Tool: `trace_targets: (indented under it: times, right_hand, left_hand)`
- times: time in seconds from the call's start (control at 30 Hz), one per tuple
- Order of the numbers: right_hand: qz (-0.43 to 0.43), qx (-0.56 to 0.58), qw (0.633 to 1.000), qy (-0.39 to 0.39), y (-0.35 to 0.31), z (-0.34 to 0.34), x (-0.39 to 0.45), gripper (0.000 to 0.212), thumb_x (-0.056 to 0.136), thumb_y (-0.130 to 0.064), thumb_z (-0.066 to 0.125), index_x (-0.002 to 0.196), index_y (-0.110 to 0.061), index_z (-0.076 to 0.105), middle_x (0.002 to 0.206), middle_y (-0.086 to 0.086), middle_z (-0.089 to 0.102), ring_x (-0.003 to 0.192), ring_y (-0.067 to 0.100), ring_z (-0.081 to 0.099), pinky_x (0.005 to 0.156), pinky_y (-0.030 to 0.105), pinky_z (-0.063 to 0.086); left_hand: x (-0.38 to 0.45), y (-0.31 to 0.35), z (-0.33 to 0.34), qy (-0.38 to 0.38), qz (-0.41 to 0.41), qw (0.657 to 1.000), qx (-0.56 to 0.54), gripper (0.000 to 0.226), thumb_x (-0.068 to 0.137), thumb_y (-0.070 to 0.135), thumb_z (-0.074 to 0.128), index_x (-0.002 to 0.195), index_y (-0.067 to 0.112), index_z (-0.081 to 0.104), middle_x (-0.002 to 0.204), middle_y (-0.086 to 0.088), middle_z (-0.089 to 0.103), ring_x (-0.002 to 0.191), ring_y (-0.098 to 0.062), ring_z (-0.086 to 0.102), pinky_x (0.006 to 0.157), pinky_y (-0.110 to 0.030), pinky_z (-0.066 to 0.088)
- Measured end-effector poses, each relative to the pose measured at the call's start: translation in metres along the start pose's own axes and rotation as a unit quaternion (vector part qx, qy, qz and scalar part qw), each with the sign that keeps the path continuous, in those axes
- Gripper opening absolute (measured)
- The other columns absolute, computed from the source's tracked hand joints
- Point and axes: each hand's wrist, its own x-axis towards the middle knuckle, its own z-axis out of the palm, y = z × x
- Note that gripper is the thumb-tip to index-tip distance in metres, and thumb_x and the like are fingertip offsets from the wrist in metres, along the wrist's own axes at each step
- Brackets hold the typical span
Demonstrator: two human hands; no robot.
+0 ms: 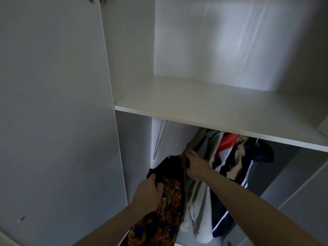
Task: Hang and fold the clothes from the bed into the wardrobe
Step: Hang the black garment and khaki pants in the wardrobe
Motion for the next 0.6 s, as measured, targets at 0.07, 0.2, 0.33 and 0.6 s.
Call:
trace_targets:
  times: [0.07,0.2,0.33,0.6]
  right_hand:
    - [-0.001,-0.030,0.999,-0.017,0.005,-0.002,0.026,0.084,0.097,-0.020,0.059,0.163,-0.009,0.008,0.171,0.005,-0.002,0.143,0.027,0.040,0.102,0.028,0.043]
    - [0.022,-0.096,0.994,-0.052,0.017,-0.008,0.067,0.090,0.097,-0.018,0.060,0.163,-0.012,0.001,0.171,0.001,-0.008,0.143,0.027,0.040,0.103,0.029,0.043]
    - [0.040,-0.140,0.986,-0.076,0.033,-0.003,0.086,0.094,0.095,-0.033,0.066,0.164,-0.014,0.004,0.170,0.005,0.008,0.141,0.030,0.042,0.109,0.037,0.045]
    - [0.003,-0.191,0.981,-0.034,0.037,0.003,0.109,0.107,0.087,-0.026,0.076,0.163,-0.013,0.002,0.171,0.006,0.002,0.135,0.029,0.050,0.091,0.034,0.052]
  left_hand:
    - [0.019,-0.002,0.004,0.003,-0.001,1.000,-0.002,0.022,0.104,0.019,0.046,0.083,0.013,0.051,0.067,0.000,0.054,0.058,-0.011,0.047,0.057,-0.033,0.045]
    - [0.052,-0.008,0.007,0.006,0.000,1.000,0.005,0.020,0.104,0.021,0.046,0.089,0.012,0.055,0.069,0.000,0.059,0.058,-0.010,0.051,0.056,-0.030,0.046]
    - [0.074,-0.016,0.005,-0.003,-0.004,1.000,-0.010,0.021,0.103,0.018,0.047,0.088,0.008,0.057,0.070,-0.007,0.061,0.058,-0.012,0.051,0.057,-0.035,0.047]
    - [0.098,-0.025,0.002,-0.018,0.000,0.999,-0.027,0.027,0.102,0.014,0.048,0.076,0.010,0.049,0.062,-0.003,0.051,0.055,-0.012,0.044,0.052,-0.031,0.038]
